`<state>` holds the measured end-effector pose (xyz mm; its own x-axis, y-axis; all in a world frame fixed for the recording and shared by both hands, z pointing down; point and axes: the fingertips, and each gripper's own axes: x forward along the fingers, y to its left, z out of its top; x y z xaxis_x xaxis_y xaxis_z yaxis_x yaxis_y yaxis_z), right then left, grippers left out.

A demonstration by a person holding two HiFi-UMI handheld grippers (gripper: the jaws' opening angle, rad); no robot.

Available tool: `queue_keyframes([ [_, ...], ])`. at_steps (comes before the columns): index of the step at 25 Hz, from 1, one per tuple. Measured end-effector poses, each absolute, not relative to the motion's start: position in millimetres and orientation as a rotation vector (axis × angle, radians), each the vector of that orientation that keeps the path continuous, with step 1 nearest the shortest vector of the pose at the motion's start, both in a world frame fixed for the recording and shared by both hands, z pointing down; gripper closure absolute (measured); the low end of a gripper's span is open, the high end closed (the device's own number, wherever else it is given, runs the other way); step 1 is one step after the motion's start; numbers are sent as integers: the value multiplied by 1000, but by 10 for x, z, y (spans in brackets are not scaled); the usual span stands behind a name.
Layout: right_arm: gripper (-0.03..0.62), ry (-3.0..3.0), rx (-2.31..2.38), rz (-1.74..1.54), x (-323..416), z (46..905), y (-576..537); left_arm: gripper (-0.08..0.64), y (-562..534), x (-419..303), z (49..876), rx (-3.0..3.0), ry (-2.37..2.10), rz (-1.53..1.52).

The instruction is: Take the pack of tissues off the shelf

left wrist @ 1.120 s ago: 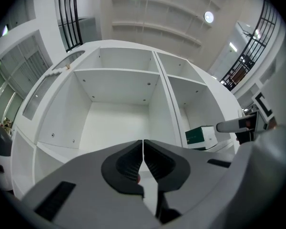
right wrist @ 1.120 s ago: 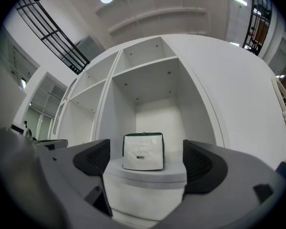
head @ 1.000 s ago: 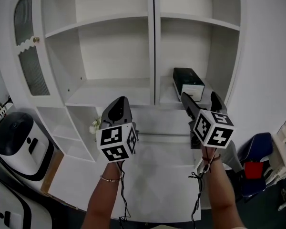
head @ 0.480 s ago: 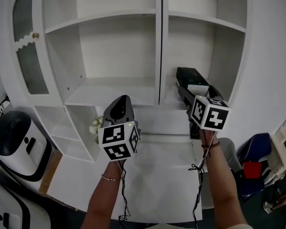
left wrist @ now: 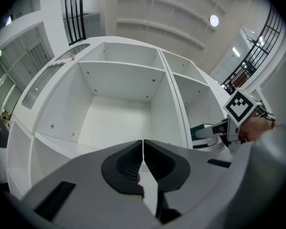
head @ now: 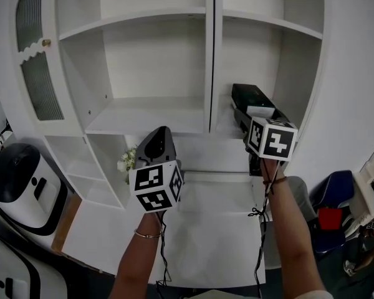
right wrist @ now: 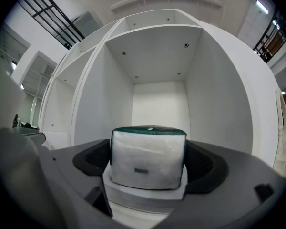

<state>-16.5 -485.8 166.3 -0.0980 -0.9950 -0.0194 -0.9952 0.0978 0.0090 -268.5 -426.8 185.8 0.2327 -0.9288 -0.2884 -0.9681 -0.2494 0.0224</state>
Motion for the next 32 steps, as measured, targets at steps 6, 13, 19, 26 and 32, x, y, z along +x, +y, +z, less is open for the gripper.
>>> queue_keyframes([
  [6,132,2320,-2116,67,-169,1658,-4845,537,-4214,-2693,1960,-2342,1845,361],
  [13,152,2327,-2120,69,-161,1660,-4838,537,-4124,-2695,2032,-2332,1879,350],
  [19,176,2329,-2071,75,-158,1644,-4759,537,-4011,-2700,2044,-2311,1906,334],
  [26,183,2332,-2012,102,-117,1590,-4573,537,-3823,-2639,2004,-2274,1936,324],
  [32,184,2334,-1947,162,-74,1421,-4332,537,-3629,-2552,1982,-2248,1964,324],
])
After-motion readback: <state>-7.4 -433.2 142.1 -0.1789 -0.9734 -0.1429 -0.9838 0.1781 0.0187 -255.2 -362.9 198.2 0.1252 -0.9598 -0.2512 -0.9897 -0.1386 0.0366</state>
